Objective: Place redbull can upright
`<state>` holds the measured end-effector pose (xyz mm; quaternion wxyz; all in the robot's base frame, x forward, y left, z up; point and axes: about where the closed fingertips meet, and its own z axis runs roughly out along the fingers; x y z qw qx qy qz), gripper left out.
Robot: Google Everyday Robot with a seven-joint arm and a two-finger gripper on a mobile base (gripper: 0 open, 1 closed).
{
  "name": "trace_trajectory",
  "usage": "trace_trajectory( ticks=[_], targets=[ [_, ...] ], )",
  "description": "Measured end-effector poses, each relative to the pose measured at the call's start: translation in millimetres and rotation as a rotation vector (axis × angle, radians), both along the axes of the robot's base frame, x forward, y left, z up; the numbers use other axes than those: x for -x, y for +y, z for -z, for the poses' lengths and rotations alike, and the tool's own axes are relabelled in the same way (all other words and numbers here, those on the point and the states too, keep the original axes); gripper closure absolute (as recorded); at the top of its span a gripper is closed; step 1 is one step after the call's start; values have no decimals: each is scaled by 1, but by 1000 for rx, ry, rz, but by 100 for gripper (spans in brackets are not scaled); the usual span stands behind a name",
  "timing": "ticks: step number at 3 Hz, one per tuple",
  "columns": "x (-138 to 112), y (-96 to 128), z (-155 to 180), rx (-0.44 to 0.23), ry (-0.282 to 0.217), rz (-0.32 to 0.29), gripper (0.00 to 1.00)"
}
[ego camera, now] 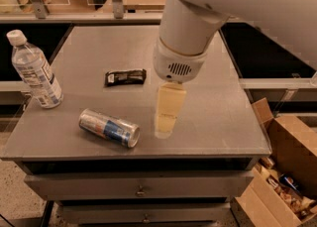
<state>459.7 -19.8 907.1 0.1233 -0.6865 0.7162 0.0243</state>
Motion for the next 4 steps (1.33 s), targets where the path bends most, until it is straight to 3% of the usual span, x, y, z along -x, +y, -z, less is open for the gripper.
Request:
trace_trajectory(
  ticks=[3, 4],
  targets=[
    [19, 96, 33, 22, 114, -84, 0],
    [21, 118, 49, 42, 104, -85, 0]
  ],
)
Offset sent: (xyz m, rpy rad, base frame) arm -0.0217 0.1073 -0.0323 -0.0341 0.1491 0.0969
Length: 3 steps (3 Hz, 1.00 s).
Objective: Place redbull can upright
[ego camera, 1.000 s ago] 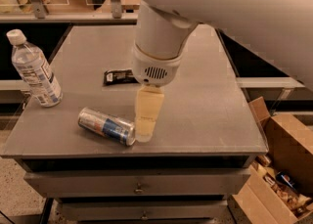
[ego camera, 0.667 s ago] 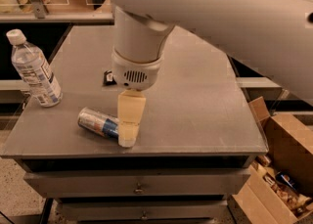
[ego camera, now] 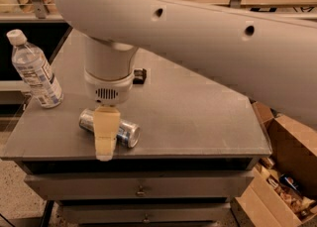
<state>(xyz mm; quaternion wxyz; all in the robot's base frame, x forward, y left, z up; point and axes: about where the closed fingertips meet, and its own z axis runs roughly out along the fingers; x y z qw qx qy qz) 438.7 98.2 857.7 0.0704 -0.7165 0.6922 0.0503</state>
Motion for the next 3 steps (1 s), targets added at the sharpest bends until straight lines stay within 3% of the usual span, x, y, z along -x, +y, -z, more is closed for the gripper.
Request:
trace_trajectory(
  ticks=[1, 3],
  targets=[
    [0, 15, 16, 15, -10, 6, 0],
    [-12, 19, 29, 91, -1, 108, 0]
  ],
)
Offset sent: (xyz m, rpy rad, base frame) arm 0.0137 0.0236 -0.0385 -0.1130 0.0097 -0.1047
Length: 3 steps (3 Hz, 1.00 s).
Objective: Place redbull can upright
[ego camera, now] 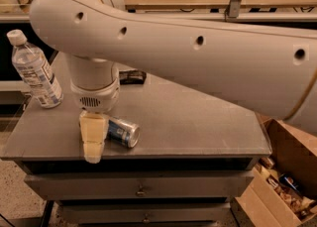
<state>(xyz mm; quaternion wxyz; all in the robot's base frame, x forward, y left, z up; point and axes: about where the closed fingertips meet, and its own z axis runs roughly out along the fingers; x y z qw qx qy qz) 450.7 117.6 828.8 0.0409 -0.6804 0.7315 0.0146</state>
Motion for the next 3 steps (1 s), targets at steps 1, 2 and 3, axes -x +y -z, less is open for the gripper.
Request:
trace_trajectory(
  ticks=[1, 2, 3],
  targets=[
    [-7, -4, 4, 24, 7, 66, 0],
    [-12, -10, 5, 18, 13, 111, 0],
    [-12, -12, 5, -3, 5, 127, 0]
  ],
)
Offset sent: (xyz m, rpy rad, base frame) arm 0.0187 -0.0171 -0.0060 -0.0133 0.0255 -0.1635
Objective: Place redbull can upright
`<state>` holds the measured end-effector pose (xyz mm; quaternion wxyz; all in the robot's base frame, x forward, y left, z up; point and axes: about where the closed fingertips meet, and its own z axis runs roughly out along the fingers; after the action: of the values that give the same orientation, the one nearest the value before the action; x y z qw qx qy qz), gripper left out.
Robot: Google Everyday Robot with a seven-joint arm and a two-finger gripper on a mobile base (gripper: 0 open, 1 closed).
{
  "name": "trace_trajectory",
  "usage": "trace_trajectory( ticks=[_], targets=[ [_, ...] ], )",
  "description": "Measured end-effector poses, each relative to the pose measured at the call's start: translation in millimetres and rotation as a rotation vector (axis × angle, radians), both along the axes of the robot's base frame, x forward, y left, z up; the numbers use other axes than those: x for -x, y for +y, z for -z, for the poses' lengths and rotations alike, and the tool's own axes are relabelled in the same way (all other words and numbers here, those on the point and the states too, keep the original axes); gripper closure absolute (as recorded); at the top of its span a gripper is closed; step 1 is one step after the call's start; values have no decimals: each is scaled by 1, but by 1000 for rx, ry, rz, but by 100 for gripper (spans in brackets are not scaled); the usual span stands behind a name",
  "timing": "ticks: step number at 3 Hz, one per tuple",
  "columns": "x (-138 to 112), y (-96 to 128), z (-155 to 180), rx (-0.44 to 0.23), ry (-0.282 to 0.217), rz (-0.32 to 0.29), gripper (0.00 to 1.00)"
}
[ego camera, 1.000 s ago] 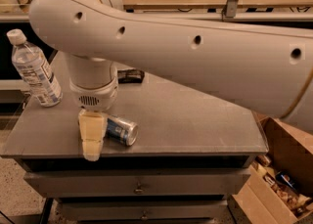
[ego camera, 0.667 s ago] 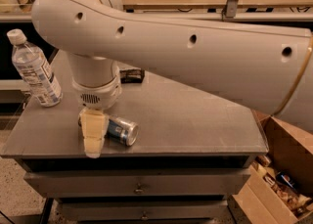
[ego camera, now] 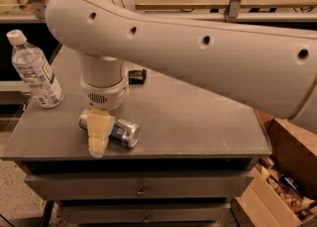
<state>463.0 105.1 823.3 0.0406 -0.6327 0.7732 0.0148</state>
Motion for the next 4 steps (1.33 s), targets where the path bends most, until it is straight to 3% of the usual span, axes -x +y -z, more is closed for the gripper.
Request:
trace_trajectory(
  ticks=[1, 2, 4],
  targets=[
    [0, -1, 2, -12, -9, 1, 0],
    [0, -3, 5, -22, -10, 5, 16],
    [5, 5, -4, -27, -9, -10, 62]
  ],
)
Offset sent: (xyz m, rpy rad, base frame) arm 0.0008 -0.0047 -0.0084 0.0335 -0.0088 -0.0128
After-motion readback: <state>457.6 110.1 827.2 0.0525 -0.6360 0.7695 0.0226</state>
